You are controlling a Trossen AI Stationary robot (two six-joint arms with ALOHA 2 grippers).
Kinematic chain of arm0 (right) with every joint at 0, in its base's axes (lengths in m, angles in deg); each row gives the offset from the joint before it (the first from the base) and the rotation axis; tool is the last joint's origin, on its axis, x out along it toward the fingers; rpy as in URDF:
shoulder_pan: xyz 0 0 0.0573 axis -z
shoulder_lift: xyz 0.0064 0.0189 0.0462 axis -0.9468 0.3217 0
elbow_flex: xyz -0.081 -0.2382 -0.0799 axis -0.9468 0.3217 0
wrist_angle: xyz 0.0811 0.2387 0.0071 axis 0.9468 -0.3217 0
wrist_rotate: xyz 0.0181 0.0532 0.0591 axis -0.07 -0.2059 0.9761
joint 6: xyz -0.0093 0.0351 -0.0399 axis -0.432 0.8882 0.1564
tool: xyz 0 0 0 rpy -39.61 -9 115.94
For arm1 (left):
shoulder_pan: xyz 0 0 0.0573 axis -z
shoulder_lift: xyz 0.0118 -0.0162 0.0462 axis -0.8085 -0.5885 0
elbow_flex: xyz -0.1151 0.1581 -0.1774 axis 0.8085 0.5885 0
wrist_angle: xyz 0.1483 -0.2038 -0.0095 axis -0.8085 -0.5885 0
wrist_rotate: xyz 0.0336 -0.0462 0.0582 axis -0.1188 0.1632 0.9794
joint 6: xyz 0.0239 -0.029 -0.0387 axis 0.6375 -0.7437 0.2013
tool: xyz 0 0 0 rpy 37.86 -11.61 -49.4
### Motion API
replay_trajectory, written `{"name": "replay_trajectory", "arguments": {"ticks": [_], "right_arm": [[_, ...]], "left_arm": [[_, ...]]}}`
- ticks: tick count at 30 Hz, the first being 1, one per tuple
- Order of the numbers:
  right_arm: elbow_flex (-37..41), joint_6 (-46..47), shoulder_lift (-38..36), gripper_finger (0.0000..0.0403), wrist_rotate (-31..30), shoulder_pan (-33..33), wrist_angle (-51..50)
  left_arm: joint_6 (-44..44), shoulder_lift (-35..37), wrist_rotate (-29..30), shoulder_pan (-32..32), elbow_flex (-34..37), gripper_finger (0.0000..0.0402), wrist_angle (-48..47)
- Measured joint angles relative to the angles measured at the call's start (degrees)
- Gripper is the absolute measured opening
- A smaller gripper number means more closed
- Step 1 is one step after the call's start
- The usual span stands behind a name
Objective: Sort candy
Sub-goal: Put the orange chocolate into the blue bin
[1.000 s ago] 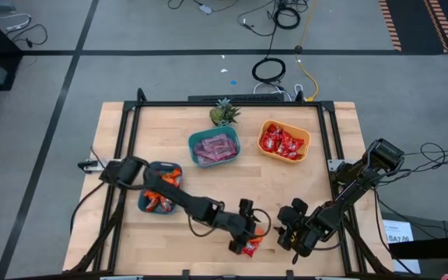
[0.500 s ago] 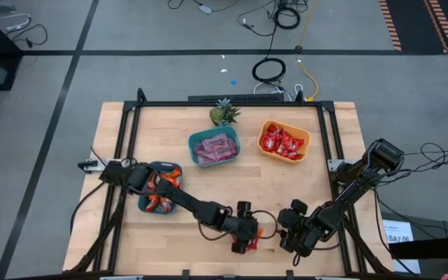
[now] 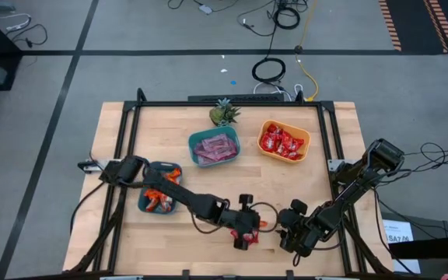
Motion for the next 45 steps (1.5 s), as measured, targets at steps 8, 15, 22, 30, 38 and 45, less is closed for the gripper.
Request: {"name": "replay_trajectory", "arguments": {"ticks": [8,15,22,30,38,45], "right_arm": [[0.0,-0.1,0.0,0.0212,-0.1,-0.7,-0.2],[0.0,-0.6,0.0,0.0212,-0.3,-1.2,-0.6],[0.0,-1.6,0.0,0.0212,-0.4,-1.2,-0.8],[0.0,-1.5,0.0,0.0212,-1.5,-1.0,-1.1],[0.0,1.1,0.0,0.0212,-3.7,-1.0,-0.6],[0.0,6.9,0.0,0.0212,-4.8,-0.9,-0.7]], "left_arm": [[-8.8,11.4,6.5,-1.4,0.1,0.0042,-13.1],[-10.7,28.6,12.5,-1.8,8.3,0.0046,-22.7],[-28.5,52.7,21.2,2.3,33.1,0.0048,-24.8],[-46.3,74.7,25.0,8.1,54.1,0.0049,-25.6],[-56.8,81.8,25.0,9.7,59.7,0.0049,-41.6],[-56.4,81.7,22.8,9.7,59.8,0.005,-47.3]]}}
